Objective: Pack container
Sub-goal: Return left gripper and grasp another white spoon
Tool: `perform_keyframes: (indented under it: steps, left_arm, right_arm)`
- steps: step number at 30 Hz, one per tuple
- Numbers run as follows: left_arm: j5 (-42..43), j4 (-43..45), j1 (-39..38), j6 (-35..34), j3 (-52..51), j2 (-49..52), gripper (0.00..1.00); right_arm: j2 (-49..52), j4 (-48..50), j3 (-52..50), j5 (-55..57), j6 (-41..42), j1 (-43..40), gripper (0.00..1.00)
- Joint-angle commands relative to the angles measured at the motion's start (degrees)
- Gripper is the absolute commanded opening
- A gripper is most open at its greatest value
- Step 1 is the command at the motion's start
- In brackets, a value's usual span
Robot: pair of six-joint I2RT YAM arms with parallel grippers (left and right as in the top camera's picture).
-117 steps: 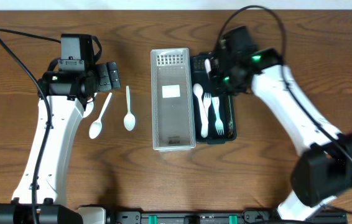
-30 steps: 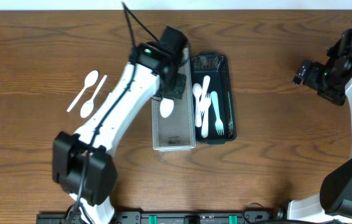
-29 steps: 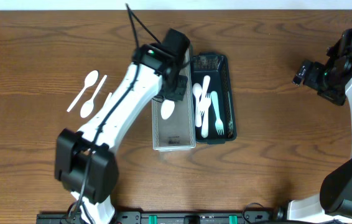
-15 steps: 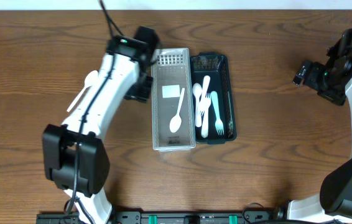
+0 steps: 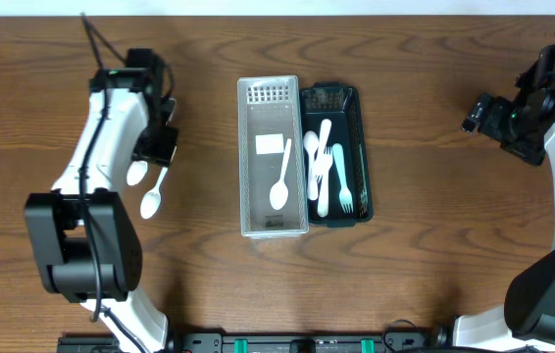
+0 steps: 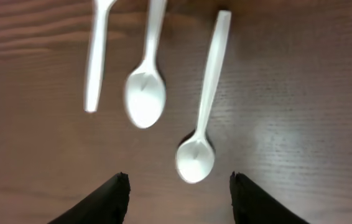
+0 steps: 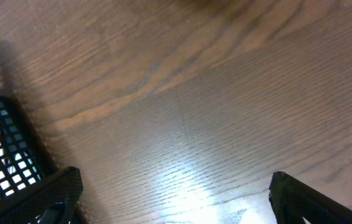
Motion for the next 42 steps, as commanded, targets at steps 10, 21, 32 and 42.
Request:
perform_keyframes:
  steps: [10,21,32,42]
  left_arm:
    - [10.19,14.60,1.97,8.07,-13.38,-0.94,0.57]
    - [6.99,21.75,2.82,8.07,-18.93,-0.94,0.57]
    - [9.11,22.10,2.89,7.48,-18.93,1.40,0.56]
    - [10.71,21.53,2.86,5.33,-18.91,2.58,0.24]
  right_arm:
    - [0.17,1.07,-0.33,-0.24,0.76,0.42,0.99]
    - [0.17,0.85,-0.33,-0.26,0.79,0.44,0.99]
    - [0.17,-0.28,-0.33,-0.26,0.76,0.42,0.99]
    - [0.17,-1.05,-0.33,-0.26,0.76,0.42,0.99]
